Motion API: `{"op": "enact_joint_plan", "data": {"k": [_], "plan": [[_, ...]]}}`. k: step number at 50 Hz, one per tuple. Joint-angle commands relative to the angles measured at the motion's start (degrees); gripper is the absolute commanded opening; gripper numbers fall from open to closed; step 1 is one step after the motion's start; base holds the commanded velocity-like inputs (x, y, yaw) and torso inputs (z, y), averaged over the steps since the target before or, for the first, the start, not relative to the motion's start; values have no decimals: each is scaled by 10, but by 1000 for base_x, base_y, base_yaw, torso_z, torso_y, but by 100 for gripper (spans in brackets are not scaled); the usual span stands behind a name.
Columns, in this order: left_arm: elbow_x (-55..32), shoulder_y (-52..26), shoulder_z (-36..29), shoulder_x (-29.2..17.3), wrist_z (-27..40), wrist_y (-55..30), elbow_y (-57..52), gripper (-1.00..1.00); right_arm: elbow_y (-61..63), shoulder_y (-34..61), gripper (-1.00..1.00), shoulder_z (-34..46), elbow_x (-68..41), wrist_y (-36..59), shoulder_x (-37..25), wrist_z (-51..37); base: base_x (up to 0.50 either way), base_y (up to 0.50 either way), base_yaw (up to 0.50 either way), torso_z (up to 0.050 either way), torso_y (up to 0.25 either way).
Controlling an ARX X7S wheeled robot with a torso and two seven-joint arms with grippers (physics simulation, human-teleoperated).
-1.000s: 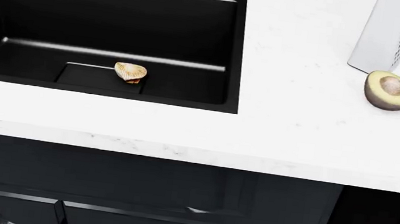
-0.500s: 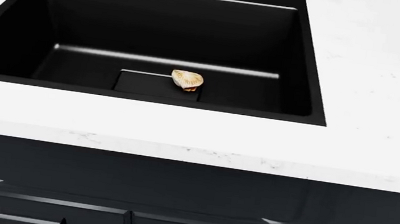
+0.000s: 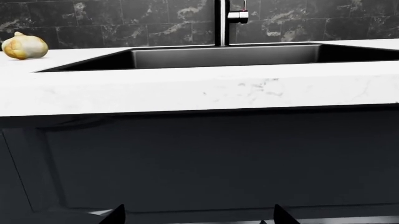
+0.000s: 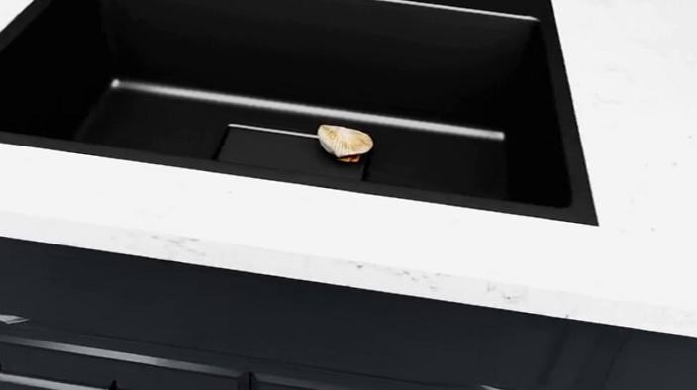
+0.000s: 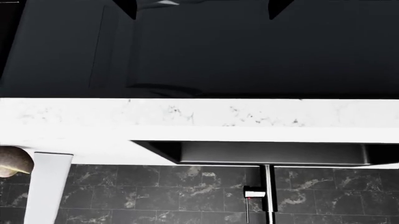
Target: Turn on the sink faucet.
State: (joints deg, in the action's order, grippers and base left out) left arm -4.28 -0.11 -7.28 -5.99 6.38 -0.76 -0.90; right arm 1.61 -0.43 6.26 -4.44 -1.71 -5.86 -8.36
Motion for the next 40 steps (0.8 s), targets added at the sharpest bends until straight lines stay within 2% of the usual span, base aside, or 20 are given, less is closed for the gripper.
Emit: {"op": "enact_joint_plan", "data": {"k": [1, 40], "plan": [[-4, 1, -4, -6, 13, 17, -3, 100, 1, 2, 100, 9, 0, 2, -7, -12, 0, 0, 0, 18, 0], [-20, 3, -33, -24, 16, 35, -4, 100, -7, 8, 100, 38, -7, 3, -27, -23, 0, 0, 0, 48, 0]]}}
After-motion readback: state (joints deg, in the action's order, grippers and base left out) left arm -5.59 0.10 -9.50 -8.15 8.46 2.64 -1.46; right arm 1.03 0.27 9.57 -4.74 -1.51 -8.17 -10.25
